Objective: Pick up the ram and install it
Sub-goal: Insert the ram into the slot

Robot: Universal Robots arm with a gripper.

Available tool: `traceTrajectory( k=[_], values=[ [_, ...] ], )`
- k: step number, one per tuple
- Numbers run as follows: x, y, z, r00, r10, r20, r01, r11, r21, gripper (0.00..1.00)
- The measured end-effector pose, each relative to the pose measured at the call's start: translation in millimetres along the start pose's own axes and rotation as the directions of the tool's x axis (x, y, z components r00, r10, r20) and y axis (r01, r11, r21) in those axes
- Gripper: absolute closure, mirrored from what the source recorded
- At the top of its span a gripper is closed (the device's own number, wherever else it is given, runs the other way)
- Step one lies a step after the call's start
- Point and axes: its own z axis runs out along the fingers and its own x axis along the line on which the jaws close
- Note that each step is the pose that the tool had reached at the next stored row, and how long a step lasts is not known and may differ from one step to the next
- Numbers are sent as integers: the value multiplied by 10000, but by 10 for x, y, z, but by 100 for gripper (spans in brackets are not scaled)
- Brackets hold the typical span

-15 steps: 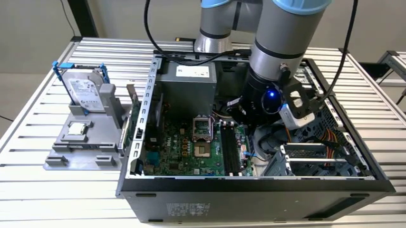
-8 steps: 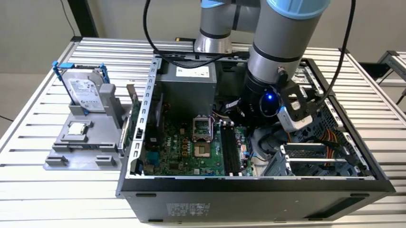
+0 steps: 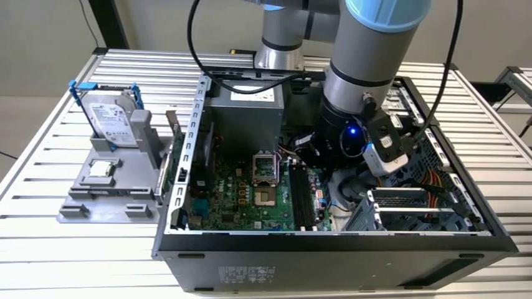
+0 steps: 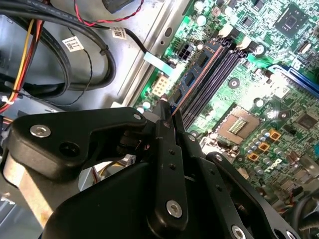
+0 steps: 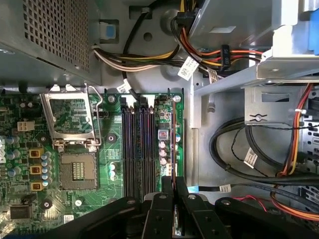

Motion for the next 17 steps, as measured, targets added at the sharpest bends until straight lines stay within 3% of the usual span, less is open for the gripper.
traceTrajectory(
  k=[17],
  values=[
    [1, -10, 44, 10000, -11, -2, 11, 10000, 0, 100]
  ],
)
